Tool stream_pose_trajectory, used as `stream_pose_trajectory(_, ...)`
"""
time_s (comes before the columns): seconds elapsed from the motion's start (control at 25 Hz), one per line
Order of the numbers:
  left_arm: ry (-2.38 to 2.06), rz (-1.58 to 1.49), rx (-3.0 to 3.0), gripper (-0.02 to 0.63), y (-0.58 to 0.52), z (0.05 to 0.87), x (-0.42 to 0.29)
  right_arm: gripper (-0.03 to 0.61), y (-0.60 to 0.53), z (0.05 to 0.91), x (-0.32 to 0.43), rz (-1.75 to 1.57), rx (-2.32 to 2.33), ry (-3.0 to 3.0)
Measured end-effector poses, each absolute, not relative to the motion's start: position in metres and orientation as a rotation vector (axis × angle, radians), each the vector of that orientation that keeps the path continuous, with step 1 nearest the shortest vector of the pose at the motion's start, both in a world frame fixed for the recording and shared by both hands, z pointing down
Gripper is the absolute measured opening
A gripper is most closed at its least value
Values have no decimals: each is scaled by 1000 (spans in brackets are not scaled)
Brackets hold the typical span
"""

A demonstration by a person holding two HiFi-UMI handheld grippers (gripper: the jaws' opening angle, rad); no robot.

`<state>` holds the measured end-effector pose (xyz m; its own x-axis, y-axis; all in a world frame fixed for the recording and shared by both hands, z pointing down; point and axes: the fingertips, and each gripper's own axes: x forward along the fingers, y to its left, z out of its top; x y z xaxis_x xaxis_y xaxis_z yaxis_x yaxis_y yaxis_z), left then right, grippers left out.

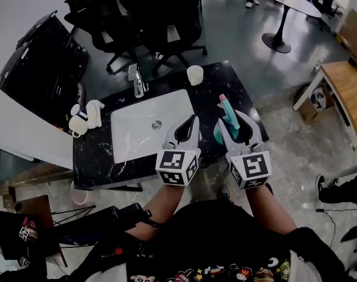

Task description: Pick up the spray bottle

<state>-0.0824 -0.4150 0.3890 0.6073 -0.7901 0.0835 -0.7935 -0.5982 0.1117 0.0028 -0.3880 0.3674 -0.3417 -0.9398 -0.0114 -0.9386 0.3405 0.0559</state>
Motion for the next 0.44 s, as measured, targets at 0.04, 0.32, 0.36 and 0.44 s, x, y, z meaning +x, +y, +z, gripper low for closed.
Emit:
stream_pose_trajectory(0.04, -1335, 28, 2695, 0, -413, 386, -84, 176, -386, 367, 2, -79, 1792, -2550)
stream_pose_trajectory(0.32, -1345, 8, 2696, 0, -404, 375, -91, 176, -378, 367, -2, -58, 1790, -2541)
stream_pose_trajectory(0.36, -1339, 18, 2687, 0, -400, 379, -92, 176, -374, 370, -2, -43, 1788, -2536)
stream_pose_trajectory(0.44, -1326, 40, 2668, 0, -390, 386, -92, 176, -366, 375, -2, -15, 1786, -2526)
